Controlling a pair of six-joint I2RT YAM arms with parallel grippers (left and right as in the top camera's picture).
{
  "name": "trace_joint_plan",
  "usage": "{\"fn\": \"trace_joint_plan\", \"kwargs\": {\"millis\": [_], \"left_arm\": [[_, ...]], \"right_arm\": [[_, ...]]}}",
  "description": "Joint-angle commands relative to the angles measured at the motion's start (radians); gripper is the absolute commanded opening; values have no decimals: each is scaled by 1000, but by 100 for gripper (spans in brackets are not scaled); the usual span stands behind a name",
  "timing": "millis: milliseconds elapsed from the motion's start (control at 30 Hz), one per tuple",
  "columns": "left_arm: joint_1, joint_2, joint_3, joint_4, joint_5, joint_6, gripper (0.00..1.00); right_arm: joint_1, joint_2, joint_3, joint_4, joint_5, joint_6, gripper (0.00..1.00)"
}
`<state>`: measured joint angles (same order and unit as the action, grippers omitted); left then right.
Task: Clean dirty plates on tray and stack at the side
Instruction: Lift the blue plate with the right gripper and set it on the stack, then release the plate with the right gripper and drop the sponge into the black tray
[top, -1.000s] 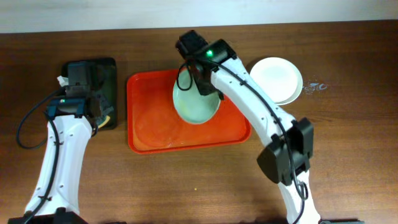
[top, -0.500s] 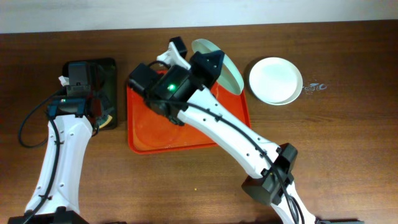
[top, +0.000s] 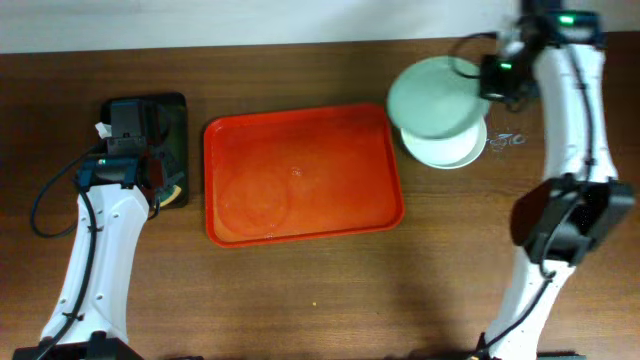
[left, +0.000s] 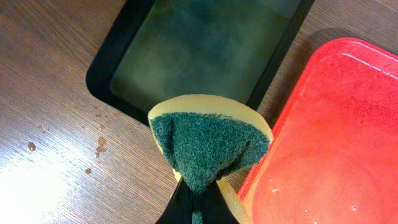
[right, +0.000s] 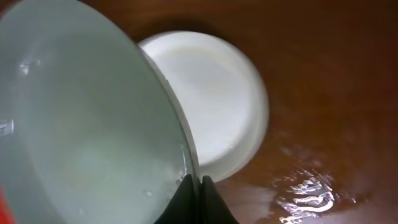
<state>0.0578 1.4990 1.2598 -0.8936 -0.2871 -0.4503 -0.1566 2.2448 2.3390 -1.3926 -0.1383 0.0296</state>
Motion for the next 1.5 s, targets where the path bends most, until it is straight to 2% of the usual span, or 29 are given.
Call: {"fn": "trace_joint_plan", "kwargs": {"millis": [0, 100, 233, 267, 300, 367, 433, 500, 733, 933, 967, 1067, 1200, 1233, 1267, 1300, 1333, 1467], "left_arm": [[2, 7, -5, 9, 5, -9, 0], [2, 7, -5, 22, 5, -9, 0], [2, 7, -5, 28, 4, -9, 0], [2, 7, -5, 29, 4, -9, 0], [2, 7, -5, 29, 4, -9, 0], [2, 8, -5, 37, 4, -9, 0], [2, 9, -5, 53, 4, -9, 0], [2, 14, -6, 78, 4, -10, 0], [40, 113, -6, 286, 4, -10, 0], [119, 279, -6, 489, 4, -9, 0], [120, 318, -6, 527, 3, -8, 0], [120, 409, -6, 605, 3, -4, 9], [120, 468, -6, 659, 23, -4, 13], [120, 475, -6, 661, 22, -4, 25], [120, 476, -6, 662, 21, -4, 42], [120, 475, -4, 663, 19, 15, 88], [120, 470, 2, 658, 19, 42, 100], [120, 351, 27, 552, 67, 39, 100]], "right_arm": [[-106, -14, -103, 43, -120, 0, 4], [-153, -14, -230, 148, -123, 1, 4], [-135, -14, -375, 300, -132, 1, 4], [-120, -14, -398, 331, -132, 0, 12], [-109, -14, -399, 337, -132, 1, 32], [-83, -16, -389, 335, -132, 0, 45], [-60, -27, -356, 309, -132, 0, 74], [-42, -57, -335, 296, -132, 1, 99], [34, -256, -334, 234, -131, 11, 98], [126, -370, -334, 135, -131, -1, 98], [158, -390, -334, 131, -132, -45, 98], [228, -435, -334, 97, -131, -139, 98], [320, -504, -334, 63, -131, -154, 98], [346, -534, -334, 61, -131, -157, 98], [362, -554, -334, 61, -131, -157, 98], [387, -595, -334, 60, -130, -157, 98], [396, -618, -334, 59, -130, -158, 98], [417, -766, -334, 7, -108, -188, 98]]}}
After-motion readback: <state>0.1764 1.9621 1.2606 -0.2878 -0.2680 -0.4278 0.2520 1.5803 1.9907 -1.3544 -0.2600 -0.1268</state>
